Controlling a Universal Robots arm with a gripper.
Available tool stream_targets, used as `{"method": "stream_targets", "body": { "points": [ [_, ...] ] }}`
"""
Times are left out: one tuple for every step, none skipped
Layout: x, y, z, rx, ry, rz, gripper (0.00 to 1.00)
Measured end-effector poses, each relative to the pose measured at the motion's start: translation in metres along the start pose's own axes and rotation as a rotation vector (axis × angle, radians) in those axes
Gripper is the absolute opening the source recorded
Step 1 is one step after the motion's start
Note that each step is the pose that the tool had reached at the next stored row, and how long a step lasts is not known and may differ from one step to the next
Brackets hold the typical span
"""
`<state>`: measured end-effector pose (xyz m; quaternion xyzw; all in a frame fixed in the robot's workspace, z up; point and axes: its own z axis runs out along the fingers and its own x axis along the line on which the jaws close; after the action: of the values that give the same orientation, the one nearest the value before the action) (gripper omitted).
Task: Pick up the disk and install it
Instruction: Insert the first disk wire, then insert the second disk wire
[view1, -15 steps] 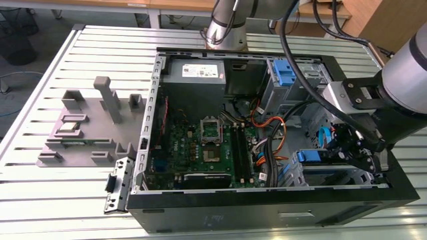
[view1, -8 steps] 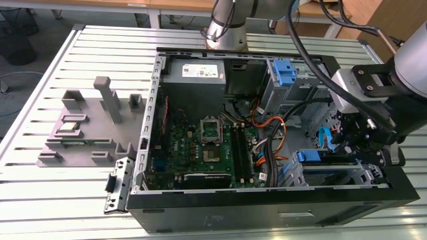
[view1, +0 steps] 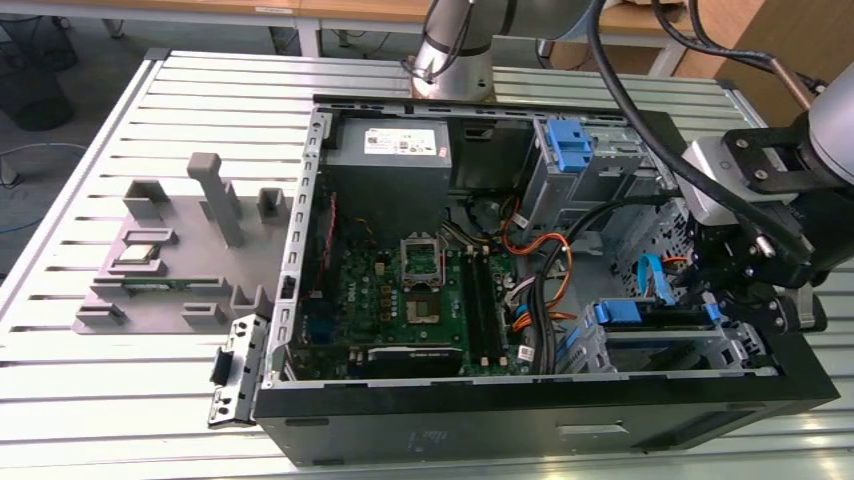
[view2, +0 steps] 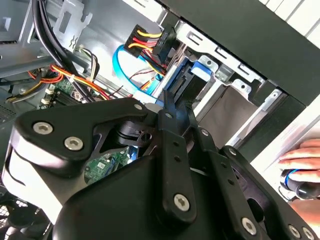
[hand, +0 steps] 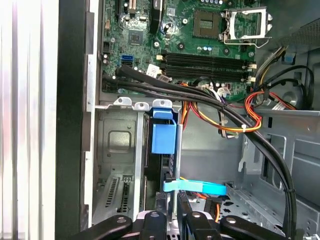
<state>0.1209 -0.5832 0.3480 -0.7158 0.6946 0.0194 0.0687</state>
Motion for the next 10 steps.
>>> {"method": "stream_targets", "body": {
  "points": [
    [0.0000, 0.0000, 0.0000, 0.0000, 0.0000, 0.000, 0.24],
    [0.0001, -0.0005, 0.0000, 0.0001, 0.0001, 0.000, 0.24],
    [0.0001, -0.0011, 0.0000, 0.0000, 0.0001, 0.000, 0.24],
    [0.0001, -0.0011, 0.0001, 0.0000, 0.0001, 0.000, 0.24],
    [0.0001, -0.0011, 0.0001, 0.0000, 0.0001, 0.000, 0.24],
    [0.0001, -0.0012, 0.0001, 0.0000, 0.0001, 0.000, 0.24],
    [0.0001, -0.0012, 0.0001, 0.0000, 0.0000, 0.000, 0.24],
    [0.0001, -0.0012, 0.0000, 0.0000, 0.0001, 0.000, 0.24],
    [0.0001, -0.0013, 0.0001, 0.0000, 0.0001, 0.000, 0.24],
    [0.0001, -0.0013, 0.0001, 0.0000, 0.0000, 0.000, 0.24]
  ]
}}
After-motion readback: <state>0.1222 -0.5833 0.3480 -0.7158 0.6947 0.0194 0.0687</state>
